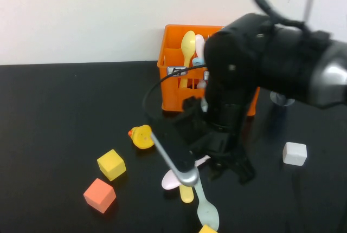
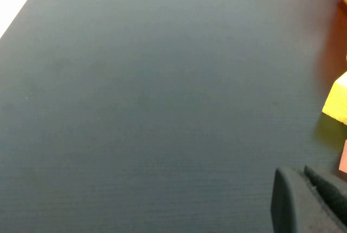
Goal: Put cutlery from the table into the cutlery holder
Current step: Pick up the spoon
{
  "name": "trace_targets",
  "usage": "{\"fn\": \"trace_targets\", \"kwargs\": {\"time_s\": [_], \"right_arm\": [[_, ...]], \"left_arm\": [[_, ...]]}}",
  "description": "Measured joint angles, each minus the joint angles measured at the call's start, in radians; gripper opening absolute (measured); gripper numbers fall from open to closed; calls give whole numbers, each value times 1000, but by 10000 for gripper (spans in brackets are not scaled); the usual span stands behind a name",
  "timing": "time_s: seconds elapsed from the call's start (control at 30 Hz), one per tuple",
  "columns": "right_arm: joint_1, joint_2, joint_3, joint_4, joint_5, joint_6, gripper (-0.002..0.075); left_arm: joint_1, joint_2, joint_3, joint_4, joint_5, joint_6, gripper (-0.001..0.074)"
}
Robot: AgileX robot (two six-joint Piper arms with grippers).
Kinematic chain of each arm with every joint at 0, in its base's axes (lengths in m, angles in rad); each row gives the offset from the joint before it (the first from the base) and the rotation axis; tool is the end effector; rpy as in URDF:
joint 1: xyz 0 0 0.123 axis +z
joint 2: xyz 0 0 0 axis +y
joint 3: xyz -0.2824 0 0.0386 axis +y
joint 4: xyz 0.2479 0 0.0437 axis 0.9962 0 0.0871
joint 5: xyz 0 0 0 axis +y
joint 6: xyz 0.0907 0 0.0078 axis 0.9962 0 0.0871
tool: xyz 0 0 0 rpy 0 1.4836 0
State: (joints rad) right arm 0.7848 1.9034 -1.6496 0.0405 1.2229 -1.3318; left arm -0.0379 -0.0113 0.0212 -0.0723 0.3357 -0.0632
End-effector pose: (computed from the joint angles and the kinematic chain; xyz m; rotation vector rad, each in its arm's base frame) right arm 0.2777 0.2822 0.2679 -2.5691 1.4630 -0.0166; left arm 0.0534 -0.0042 0.1763 -0.0688 1.8293 -0.1410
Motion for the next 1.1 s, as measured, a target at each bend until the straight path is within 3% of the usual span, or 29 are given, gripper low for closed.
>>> {"fn": "trace_targets", "kwargs": {"time_s": [0.53, 1.1], "right_arm": [[2, 239, -125, 0, -70, -13, 325], [-4, 274, -134, 38, -138, 16, 284]], "left_arm": [[0, 0, 0, 0, 0, 0, -1], [0, 0, 0, 0, 0, 3, -1]]}}
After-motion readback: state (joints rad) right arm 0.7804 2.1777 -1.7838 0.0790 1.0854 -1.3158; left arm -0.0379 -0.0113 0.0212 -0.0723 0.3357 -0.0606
